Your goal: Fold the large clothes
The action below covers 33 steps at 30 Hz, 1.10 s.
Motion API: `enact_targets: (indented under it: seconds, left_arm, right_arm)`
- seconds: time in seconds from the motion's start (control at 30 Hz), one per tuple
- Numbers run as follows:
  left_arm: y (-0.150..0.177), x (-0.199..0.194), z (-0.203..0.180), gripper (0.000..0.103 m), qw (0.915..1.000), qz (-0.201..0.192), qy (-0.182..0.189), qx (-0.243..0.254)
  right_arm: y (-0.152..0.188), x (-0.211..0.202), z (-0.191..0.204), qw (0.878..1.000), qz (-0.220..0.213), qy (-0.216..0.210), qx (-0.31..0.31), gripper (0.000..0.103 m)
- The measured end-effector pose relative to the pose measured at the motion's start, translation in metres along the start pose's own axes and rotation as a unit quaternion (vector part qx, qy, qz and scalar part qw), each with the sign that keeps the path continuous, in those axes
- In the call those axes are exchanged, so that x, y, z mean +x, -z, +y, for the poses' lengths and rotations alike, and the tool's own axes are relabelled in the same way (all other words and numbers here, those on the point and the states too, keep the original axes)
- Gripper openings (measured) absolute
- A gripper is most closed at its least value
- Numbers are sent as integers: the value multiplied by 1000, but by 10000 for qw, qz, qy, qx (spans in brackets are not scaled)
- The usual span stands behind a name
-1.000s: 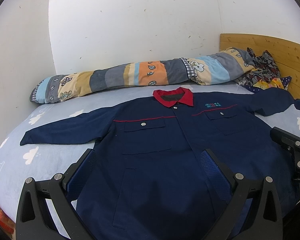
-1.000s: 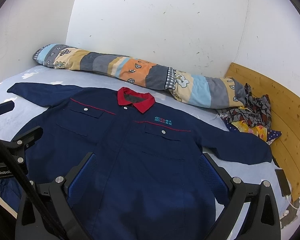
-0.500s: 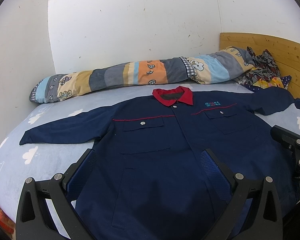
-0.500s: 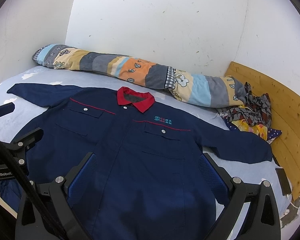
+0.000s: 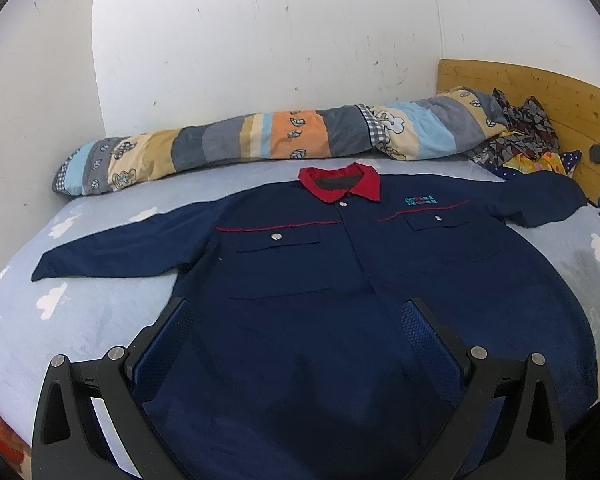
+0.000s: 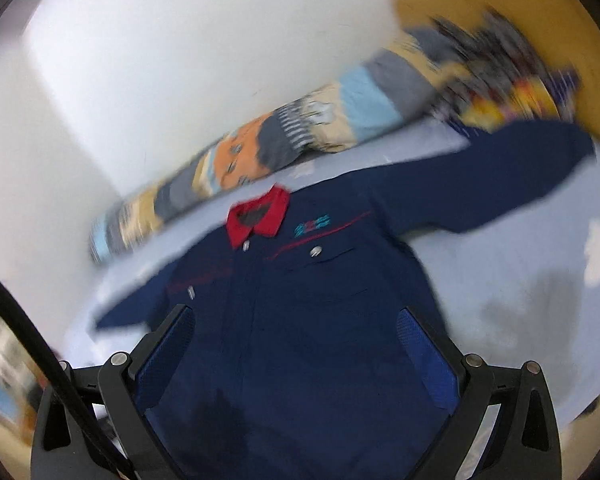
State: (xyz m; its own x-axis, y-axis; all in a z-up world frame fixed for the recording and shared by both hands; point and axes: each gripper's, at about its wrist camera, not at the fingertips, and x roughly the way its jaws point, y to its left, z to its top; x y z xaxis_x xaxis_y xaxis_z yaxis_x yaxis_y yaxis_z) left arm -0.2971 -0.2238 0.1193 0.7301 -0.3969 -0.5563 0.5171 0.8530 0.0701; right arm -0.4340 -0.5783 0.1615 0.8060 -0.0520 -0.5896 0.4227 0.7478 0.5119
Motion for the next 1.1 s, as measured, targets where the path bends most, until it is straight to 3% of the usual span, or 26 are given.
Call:
enact_targets:
  seconds: [0.1, 0.27, 0.43, 0.53, 0.6, 0.8, 0.97, 1.03, 1.1]
  left_arm:
    - [-1, 6, -5, 103, 9998, 117, 122, -43]
    - [-1, 14, -16, 103, 9992, 285, 268, -30]
    - [-3, 23, -31, 103, 9985, 398, 363, 132]
    - [-5, 28, -38, 103, 9978, 455, 416, 230]
    - [-6, 32, -41, 103, 9974, 507, 429, 275]
    - [-6, 49, -45, 103, 9953, 787, 521, 207]
    - [-4, 62, -49, 103, 9935, 969, 572, 161]
    - [-4, 65, -51, 103, 9932, 1000, 583, 142]
    - [-4, 67, -53, 103, 9925, 1041, 617, 151]
  right_arm:
    - [-29, -14, -68, 9969, -94, -171, 768, 103]
    - [-67, -28, -197, 9847, -427, 313, 1659, 103]
    - [-105, -25, -300, 9619, -871, 663, 2504, 103]
    - [-125, -7, -343, 9498, -1020, 743, 2864, 89]
    - [-136, 7, -362, 9459, -981, 858, 2971, 78]
    - [-160, 36, -409, 9302, -1141, 1167, 3289, 78]
    - [-182, 55, -431, 9302, -1238, 1197, 3241, 73]
    - [-185, 63, -439, 9315, -1192, 1192, 3223, 66]
    - [-188, 68, -444, 9354, -1106, 1300, 3098, 40]
